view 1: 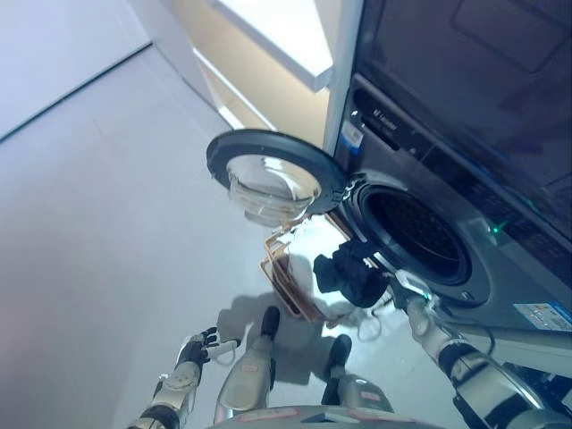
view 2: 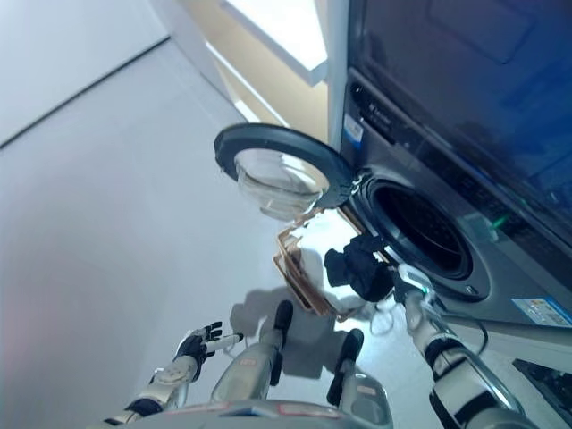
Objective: Put the clothes in the basket into the washing machine.
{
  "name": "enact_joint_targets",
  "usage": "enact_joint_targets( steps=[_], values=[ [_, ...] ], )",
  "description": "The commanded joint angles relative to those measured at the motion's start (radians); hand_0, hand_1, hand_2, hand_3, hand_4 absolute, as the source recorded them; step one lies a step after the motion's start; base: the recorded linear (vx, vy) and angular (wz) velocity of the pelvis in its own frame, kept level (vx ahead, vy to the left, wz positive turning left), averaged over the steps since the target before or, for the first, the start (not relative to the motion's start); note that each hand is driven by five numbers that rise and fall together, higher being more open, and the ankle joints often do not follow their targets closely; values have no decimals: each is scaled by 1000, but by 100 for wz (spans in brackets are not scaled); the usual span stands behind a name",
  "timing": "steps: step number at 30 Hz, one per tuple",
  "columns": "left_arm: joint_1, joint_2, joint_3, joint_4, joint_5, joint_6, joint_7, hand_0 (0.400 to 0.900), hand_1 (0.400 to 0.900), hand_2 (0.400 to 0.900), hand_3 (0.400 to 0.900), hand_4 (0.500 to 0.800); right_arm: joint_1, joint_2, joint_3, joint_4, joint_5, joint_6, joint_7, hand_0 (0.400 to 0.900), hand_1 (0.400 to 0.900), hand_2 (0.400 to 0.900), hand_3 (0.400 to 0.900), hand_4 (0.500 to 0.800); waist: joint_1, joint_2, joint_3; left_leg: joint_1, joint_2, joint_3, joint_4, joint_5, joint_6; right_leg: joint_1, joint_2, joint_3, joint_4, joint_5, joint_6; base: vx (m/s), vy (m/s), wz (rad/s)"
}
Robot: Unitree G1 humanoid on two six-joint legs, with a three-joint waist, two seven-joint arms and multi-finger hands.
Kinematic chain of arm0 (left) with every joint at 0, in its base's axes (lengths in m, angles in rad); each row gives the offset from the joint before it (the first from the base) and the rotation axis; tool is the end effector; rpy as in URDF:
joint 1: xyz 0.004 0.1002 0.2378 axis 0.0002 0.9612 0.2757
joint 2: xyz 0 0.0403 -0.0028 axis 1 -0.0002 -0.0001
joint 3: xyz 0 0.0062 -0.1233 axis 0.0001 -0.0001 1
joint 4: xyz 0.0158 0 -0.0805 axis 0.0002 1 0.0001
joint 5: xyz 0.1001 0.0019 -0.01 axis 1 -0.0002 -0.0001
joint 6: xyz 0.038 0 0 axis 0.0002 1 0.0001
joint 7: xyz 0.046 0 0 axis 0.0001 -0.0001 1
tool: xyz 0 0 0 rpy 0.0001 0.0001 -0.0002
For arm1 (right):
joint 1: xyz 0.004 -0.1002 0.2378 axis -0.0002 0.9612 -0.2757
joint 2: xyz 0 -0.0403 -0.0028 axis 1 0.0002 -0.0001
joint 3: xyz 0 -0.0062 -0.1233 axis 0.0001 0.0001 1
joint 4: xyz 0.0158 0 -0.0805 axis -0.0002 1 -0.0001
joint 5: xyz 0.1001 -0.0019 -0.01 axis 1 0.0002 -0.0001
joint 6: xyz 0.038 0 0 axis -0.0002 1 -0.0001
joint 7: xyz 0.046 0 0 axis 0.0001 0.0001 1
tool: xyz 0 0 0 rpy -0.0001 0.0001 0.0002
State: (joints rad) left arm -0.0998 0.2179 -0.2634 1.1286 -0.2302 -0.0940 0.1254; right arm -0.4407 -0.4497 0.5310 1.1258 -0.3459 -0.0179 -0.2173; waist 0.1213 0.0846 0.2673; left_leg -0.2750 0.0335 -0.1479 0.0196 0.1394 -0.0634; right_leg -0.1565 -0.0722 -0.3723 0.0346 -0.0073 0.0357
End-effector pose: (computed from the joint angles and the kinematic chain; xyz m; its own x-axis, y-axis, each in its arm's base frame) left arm 0.1288 0.2042 -0.1216 0.5833 0.1854 -0.7908 -0.0029 0.9741 0.2262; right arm 0.2381 -0.2512 -0.0509 0.8413 -0.2058 -0.4998 -0.3886 0.4124 -0.8240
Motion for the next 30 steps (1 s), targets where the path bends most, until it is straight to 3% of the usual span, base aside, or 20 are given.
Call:
enact_joint_targets(
  steps=[1,6,7,16,19,30],
  values=[
    [-44,62,-19,-7,16,-46,55,900,900,900,900,800,-83,-27,46,-106,-23,-11,-76,900,900,900,900,800,3,-67,70,-97,-79,30,186,-156,32,-97,-106,52,257,-108,58,-75,26,22],
    [-58,84,-49,-77,-18,-64,94,900,900,900,900,800,-203,-55,70,-54,-28,1,-131,900,900,900,900,800,18,-45,103,-270,-85,46,313,-177,20,-258,-139,41,398,-133,59,-61,42,11],
    [-59,87,-58,-88,-24,-66,98,900,900,900,900,800,-225,-51,81,-26,-34,5,-139,900,900,900,900,800,22,-43,105,-282,-87,49,335,-208,16,-272,-140,52,423,-158,66,11,-4,7],
    [-114,101,-95,-152,-96,-85,136,900,900,900,900,800,-403,-69,88,147,-11,35,-214,900,900,900,900,800,42,4,142,-488,-104,54,463,-224,17,-490,-171,67,597,-210,62,-59,27,7],
    [-129,97,-112,-181,-125,-90,141,900,900,900,900,800,-462,-117,91,196,-14,53,-211,900,900,900,900,800,46,29,149,-568,-116,51,533,-242,19,-576,-193,82,684,-238,59,-80,46,8],
    [-141,76,-135,-214,-168,-92,147,900,900,900,900,800,-533,-163,108,285,-36,82,-229,900,900,900,900,800,57,98,146,-768,-150,41,674,-271,42,-792,-222,130,867,-311,32,-31,17,4]
  ],
)
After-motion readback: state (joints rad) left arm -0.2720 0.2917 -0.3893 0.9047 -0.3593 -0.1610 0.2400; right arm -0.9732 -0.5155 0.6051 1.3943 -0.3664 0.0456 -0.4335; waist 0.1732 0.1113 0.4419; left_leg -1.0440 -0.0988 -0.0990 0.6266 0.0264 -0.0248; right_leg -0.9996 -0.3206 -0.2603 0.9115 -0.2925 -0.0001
